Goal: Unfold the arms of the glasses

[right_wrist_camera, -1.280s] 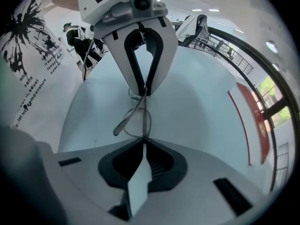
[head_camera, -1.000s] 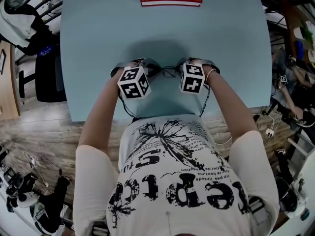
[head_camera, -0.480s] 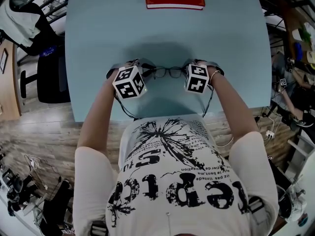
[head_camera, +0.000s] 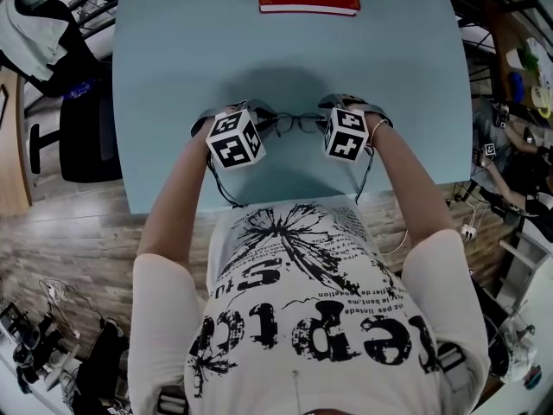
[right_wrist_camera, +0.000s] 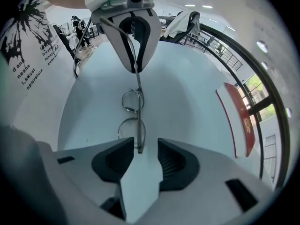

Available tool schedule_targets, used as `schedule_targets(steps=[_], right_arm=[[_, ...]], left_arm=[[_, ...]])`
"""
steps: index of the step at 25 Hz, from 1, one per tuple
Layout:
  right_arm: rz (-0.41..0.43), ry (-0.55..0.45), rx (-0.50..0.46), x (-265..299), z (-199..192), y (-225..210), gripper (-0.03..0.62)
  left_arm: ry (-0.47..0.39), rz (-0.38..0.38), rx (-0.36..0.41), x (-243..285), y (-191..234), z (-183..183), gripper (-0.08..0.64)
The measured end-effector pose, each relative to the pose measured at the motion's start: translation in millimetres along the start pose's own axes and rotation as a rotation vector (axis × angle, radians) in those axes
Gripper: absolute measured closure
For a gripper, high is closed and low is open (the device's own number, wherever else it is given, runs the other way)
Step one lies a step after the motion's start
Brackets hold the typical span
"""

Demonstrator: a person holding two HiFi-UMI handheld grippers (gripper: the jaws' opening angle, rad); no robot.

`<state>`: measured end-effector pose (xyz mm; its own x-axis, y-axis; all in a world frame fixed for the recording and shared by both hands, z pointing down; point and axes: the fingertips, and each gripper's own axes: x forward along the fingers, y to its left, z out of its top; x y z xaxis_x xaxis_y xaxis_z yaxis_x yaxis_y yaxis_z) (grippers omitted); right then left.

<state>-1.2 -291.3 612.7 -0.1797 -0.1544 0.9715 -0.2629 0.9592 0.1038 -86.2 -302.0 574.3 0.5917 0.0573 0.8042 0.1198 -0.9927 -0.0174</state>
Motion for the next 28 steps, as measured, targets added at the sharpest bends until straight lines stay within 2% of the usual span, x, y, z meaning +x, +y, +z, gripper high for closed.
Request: schedule_targets(steps=[6, 10, 15, 17, 28], right_arm=[[0.031, -0.057, -0.036, 3.9, 50.1, 8.3, 0.444], [0.032, -0.055, -0.063, 16.2, 67.3, 8.0, 0.486], [0.055, -0.026, -0.088, 23.0, 72.2, 12.2, 0.522], [0.049, -0.021, -0.102, 24.8, 72.1, 12.5, 0.561], [-0.038, -0.117, -0.098, -10.8, 69.9, 4.8, 0.563]], left_arm=[[-0.002, -0.004, -0.005, 2.6, -4.5, -1.2, 0.529], [-0.004, -0.004, -0.024, 3.7, -2.8, -1.6, 0.529], [-0.009, -0.006, -0.031, 2.1, -2.5, 0.8, 0.529], [-0.009, -0.004, -0.029, 2.1, -2.4, 0.3, 0.529], [-0.033, 0.055, -0.044, -8.0, 2.8, -12.5, 0.529]])
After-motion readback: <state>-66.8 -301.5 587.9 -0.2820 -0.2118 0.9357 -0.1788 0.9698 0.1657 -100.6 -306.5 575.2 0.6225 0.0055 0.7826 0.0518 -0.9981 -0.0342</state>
